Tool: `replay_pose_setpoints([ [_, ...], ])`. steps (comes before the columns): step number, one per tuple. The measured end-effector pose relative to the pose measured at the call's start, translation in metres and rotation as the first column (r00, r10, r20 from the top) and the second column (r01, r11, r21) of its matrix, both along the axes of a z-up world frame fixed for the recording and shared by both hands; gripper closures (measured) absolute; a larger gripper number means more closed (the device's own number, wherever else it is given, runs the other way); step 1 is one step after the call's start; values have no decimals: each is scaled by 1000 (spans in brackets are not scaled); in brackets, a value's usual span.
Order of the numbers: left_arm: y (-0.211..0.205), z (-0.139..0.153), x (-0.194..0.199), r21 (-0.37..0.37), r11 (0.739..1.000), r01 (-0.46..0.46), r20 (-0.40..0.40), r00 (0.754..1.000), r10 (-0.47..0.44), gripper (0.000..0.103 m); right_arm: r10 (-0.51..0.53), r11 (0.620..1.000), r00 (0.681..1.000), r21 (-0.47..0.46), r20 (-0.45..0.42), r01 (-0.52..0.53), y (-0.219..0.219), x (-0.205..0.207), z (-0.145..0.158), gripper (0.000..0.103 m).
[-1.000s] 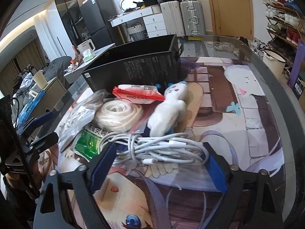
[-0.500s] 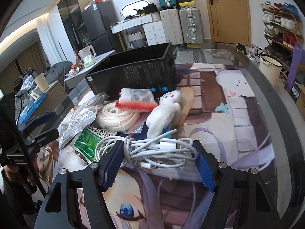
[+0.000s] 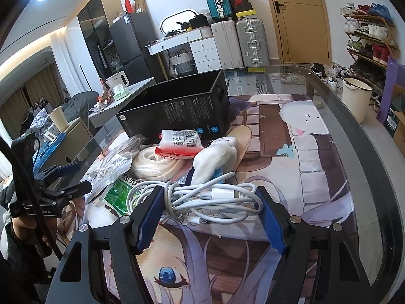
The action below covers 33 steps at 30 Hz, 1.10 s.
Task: Organize soft objects
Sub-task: 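Move the right tool to the coiled white cable while the left tool approaches the white printed pouch, then close the right tool on the white cable while the left tool grasps the pouch, lifting both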
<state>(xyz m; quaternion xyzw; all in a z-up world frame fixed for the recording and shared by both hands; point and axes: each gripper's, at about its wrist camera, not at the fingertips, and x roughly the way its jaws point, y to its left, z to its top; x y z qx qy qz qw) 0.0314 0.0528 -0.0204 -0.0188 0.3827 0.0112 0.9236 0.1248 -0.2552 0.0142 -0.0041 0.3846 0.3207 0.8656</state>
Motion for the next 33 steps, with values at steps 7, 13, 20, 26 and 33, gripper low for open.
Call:
replay_pose_setpoints([
  [7, -15, -8, 12, 110, 993, 43, -69, 997, -36, 1, 0, 1000, 1000, 0, 8, 0, -1, -1, 2, 31],
  [13, -12, -11, 21, 57, 996, 75, -93, 993, -70, 18, 7, 1000, 1000, 4, 14, -7, -1, -1, 4, 31],
  [20, -15, -10, 17, 7, 993, 116, -70, 991, -115, 42, 3, 1000, 1000, 4, 17, -3, -4, -1, 6, 31],
  [26, -11, -7, 11, -10, 994, 105, -45, 993, -105, 46, 2, 1000, 1000, 9, 26, -2, -5, -3, 10, 31],
  [33, -2, -2, -2, -36, 996, 77, -9, 997, -78, 46, -14, 1000, 999, 14, 43, 13, -11, -5, 14, 31],
])
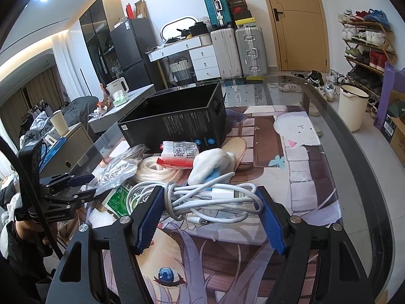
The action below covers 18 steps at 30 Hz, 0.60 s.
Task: Organize soft objects
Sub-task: 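Close the right tool on the white cable while the left tool grasps the pouch, lifting both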
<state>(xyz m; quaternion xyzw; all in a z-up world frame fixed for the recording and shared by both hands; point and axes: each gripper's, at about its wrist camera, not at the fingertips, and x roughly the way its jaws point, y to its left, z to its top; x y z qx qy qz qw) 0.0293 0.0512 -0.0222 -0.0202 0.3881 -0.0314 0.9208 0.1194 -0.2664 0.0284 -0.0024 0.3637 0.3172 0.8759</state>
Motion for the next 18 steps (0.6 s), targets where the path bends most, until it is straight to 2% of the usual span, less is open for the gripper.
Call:
replay_pose_setpoints([
  [10, 16, 17, -16, -25, 998, -54, 74, 996, 55, 46, -10, 1000, 999, 11, 42, 10, -7, -7, 13, 31],
  [18, 16, 31, -25, -40, 998, -54, 120, 991, 58, 46, 0, 999, 997, 32, 80, -3, -9, -17, 27, 31],
])
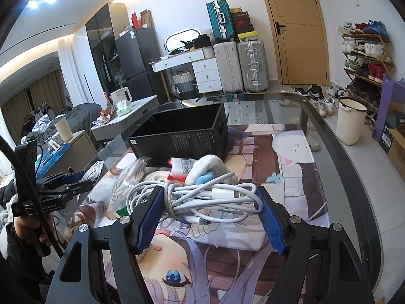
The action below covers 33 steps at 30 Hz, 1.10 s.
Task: Organize soft objects
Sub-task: 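Close the right tool on the white cable while the left tool grasps the pouch, lifting both, then carry the cable in the right tool while the left tool carries the pouch over the black box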
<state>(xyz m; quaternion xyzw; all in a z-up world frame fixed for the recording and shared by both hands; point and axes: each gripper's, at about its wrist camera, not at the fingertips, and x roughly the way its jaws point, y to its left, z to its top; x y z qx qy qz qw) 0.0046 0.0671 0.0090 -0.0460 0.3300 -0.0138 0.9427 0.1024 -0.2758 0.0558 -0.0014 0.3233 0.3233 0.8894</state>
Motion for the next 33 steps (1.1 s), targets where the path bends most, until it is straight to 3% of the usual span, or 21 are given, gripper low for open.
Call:
replay_pose_setpoints([
  [18, 1, 24, 5, -37, 999, -34, 95, 995, 37, 46, 8, 1000, 997, 3, 75, -8, 15, 3, 22, 31],
  [33, -11, 41, 48, -53, 997, -50, 162, 985, 58, 46, -45, 999, 990, 8, 131, 44, 29, 39, 42, 30],
])
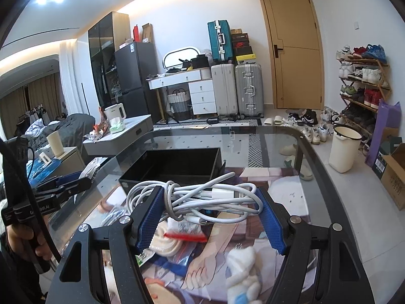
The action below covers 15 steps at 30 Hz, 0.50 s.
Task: Organize soft objects
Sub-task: 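Carry the cable in the right tool while the left tool carries the pouch over the black box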
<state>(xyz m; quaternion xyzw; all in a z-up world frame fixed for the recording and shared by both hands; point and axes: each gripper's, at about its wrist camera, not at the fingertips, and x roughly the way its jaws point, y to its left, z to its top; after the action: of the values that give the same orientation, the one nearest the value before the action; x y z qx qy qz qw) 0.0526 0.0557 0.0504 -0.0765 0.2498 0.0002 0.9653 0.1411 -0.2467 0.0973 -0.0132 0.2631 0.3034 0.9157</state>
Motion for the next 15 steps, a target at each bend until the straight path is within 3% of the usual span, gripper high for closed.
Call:
replay_pose_setpoints([
  [15, -16, 12, 48, 67, 998, 1, 25, 1000, -3, 45, -1, 1000, 999, -17, 41, 2, 18, 40, 14, 30],
])
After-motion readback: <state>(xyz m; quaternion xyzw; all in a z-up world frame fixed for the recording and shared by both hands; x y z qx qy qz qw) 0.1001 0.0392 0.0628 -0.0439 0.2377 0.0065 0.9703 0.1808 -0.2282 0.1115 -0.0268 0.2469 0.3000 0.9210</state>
